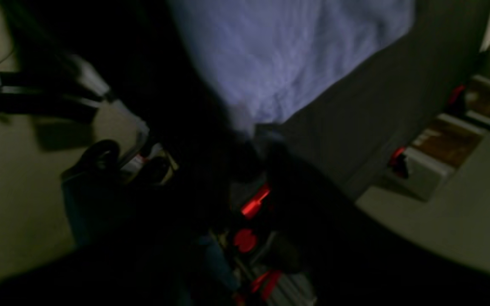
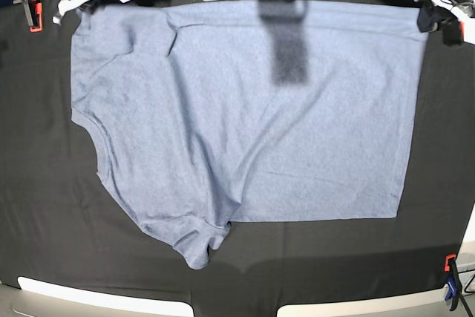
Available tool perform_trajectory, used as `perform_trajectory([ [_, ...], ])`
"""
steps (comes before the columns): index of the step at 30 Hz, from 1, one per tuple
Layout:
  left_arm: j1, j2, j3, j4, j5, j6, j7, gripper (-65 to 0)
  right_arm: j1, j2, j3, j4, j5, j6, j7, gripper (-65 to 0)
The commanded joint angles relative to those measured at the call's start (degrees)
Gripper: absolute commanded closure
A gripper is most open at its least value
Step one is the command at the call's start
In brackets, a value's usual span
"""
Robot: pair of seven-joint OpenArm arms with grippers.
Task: Layout the t-shirt on the table in an organized manner, then fold the t-shirt properly
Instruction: 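Release the shirt corners with both grippers and raise them, then grasp the shirt's side edge with the right gripper and the hem corner with the left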
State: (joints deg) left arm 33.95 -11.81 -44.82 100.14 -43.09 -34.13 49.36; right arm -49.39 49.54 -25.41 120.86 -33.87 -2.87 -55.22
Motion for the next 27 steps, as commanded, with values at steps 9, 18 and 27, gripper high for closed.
perform_trajectory([
  [9, 0.5, -5.1, -0.6, 1.0, -0.9, -0.2, 1.8, -29.9, -0.3, 1.0, 0.3, 10.1, 6.6, 3.8, 4.0, -21.5],
  [18, -5.4, -10.6, 0.0, 0.6, -0.7, 2.0, -5.7, -29.4, 6.3, -1.5, 8.4, 14.1, 18.1, 3.5, 8.9, -25.4],
  [27, -26.1, -11.2, 9.9, -14.4, 8.5, 3.3, -10.7, -29.2, 19.5, -12.9, 25.9, 9.4, 35.7, 7.3, 12.1, -30.7],
])
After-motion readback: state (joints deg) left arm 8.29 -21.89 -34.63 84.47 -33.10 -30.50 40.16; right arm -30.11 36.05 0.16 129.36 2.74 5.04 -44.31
